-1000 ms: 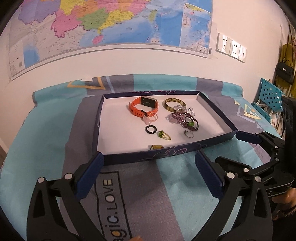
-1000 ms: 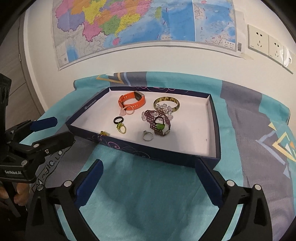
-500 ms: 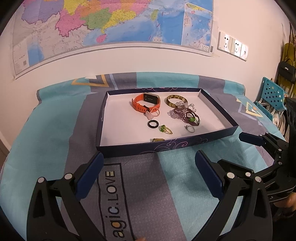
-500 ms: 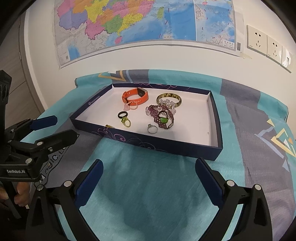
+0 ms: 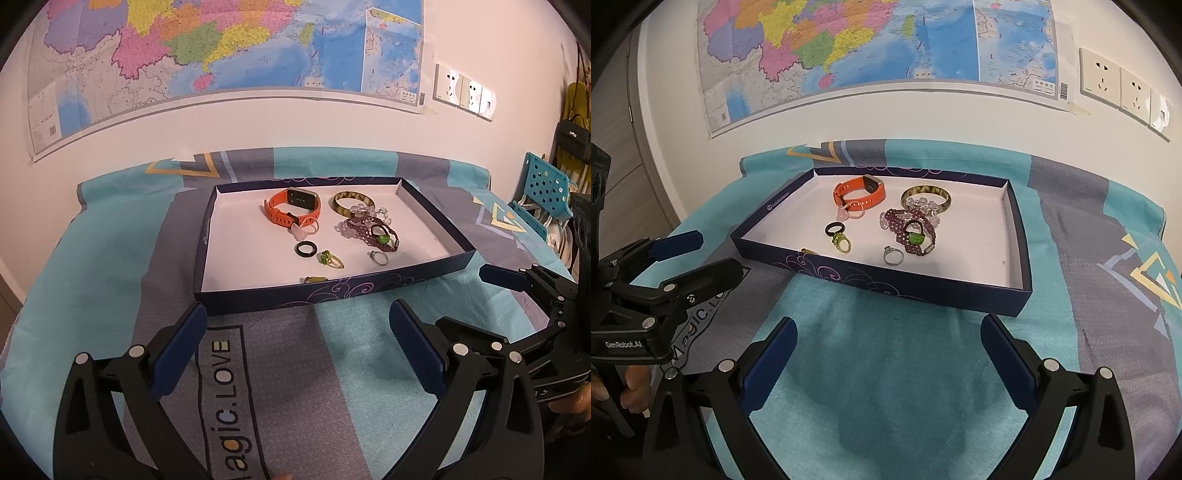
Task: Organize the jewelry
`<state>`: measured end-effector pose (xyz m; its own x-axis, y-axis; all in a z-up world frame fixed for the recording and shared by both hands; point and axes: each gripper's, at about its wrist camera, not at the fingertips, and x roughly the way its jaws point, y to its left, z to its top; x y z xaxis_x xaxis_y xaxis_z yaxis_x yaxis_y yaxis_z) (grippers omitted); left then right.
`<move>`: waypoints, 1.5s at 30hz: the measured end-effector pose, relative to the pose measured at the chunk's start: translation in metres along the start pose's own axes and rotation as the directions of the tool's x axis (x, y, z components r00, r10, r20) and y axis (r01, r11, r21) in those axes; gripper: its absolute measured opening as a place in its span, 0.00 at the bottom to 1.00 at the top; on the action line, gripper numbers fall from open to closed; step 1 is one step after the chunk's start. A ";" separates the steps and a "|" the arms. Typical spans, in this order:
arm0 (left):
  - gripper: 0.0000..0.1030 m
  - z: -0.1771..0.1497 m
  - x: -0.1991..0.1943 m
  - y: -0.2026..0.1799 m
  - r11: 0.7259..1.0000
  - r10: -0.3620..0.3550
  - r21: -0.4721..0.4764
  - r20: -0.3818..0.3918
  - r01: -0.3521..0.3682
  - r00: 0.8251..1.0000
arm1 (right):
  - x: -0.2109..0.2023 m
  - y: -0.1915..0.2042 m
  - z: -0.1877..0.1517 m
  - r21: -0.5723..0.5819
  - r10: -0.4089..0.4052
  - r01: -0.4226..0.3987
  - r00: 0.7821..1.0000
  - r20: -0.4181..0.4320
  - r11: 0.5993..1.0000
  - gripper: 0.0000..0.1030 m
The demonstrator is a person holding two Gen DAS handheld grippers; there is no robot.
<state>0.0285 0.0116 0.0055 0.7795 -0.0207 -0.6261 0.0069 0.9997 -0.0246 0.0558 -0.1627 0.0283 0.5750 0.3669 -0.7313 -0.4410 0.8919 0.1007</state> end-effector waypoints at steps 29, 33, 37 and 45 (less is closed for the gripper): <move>0.94 -0.002 0.006 0.001 1.000 0.002 -0.018 -0.020 -0.002 1.000 | 0.001 -0.003 0.000 0.002 -0.003 0.003 1.000 -0.009 1.000 0.93; 0.94 -0.002 0.006 0.001 1.000 -0.003 -0.017 -0.025 0.003 1.000 | 0.001 -0.003 0.000 0.001 -0.001 0.001 1.000 -0.015 1.000 0.93; 0.95 -0.002 0.007 0.001 1.000 -0.002 -0.019 -0.029 0.001 1.000 | 0.001 -0.003 0.001 0.002 -0.001 0.001 1.000 -0.014 1.000 0.93; 0.95 -0.003 0.009 0.001 1.000 -0.003 -0.025 -0.041 0.002 0.999 | 0.002 -0.004 0.001 0.003 0.000 0.000 1.000 -0.018 1.000 0.93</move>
<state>0.0341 0.0128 -0.0026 0.7529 -0.0243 -0.6577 -0.0070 0.9990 -0.0450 0.0598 -0.1650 0.0269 0.5625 0.3624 -0.7431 -0.4392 0.8925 0.1029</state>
